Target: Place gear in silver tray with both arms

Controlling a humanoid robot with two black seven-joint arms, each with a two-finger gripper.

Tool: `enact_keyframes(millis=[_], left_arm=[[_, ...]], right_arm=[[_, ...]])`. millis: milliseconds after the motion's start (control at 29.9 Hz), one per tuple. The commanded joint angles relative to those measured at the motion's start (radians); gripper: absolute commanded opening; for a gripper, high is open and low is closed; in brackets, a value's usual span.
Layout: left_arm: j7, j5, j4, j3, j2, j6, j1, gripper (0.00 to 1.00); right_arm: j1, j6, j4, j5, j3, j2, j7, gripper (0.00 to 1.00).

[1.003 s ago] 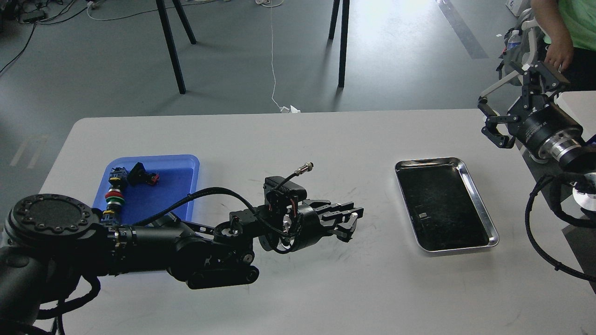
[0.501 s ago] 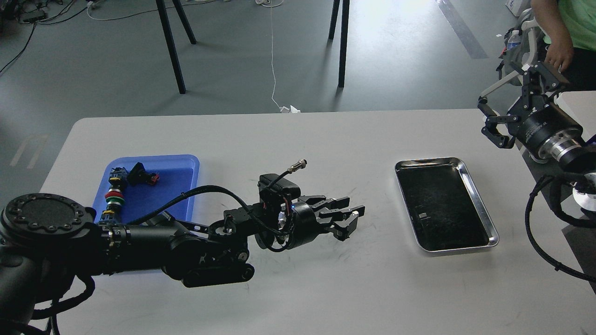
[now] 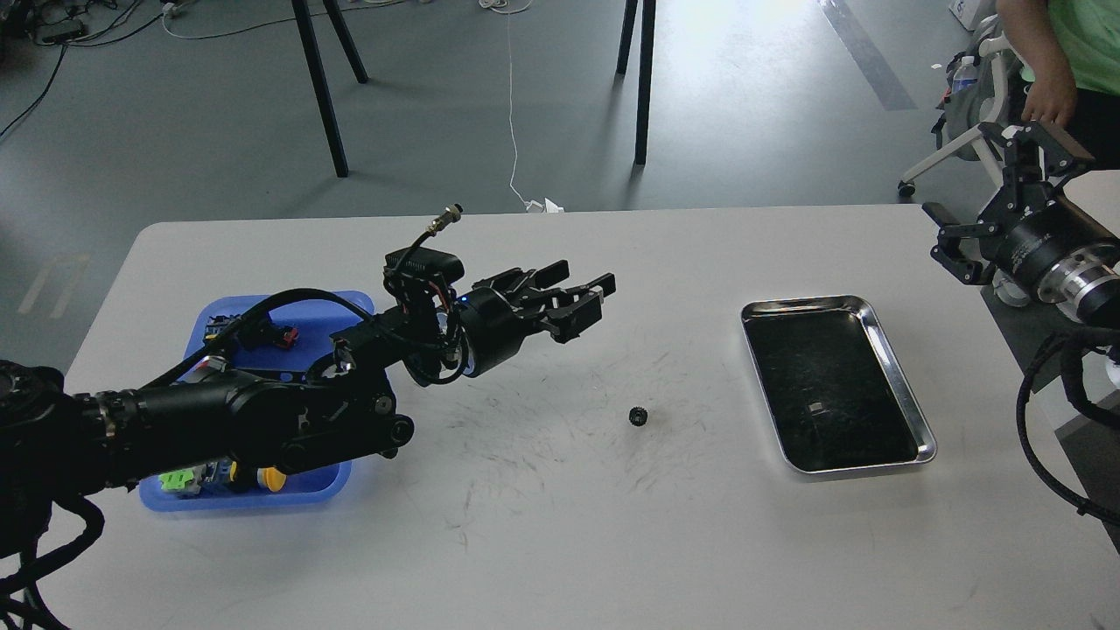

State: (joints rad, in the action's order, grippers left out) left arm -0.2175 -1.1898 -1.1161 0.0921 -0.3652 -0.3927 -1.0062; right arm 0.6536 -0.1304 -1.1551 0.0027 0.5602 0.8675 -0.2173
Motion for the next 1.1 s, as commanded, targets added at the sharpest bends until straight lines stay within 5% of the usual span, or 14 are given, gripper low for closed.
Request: enact_keyframes(millis=[0, 234, 668, 936, 1069], left_arm=[[-0.017, 0.059, -0.019, -0.078, -0.122, 0.003, -0.002, 0.85], [-0.071, 0.212, -0.021, -0.204, -0.317, 0.012, -0.012, 0.95], [-0.1, 0.64, -0.008, -0.226, -0.474, 0.015, 0.014, 0.98], [-0.1, 0.76, 0.001, -0.227, -0.5, 0.144, 0.052, 0.98], [-0.146, 0.82, 0.019, -0.241, -0.506, 0.187, 0.061, 0.97]], right_arm=[[0.085, 0.0, 0.006, -0.013, -0.098, 0.025, 0.083, 0.99], [0.257, -0.043, -0.011, -0.07, -0.255, 0.097, 0.231, 0.99], [0.418, -0.028, -0.012, -0.397, -0.436, 0.053, 0.236, 0.97], [0.553, -0.043, -0.003, -0.51, -0.591, -0.05, 0.236, 0.97], [0.596, -0.051, -0.001, -0.562, -0.658, -0.103, 0.223, 0.97]])
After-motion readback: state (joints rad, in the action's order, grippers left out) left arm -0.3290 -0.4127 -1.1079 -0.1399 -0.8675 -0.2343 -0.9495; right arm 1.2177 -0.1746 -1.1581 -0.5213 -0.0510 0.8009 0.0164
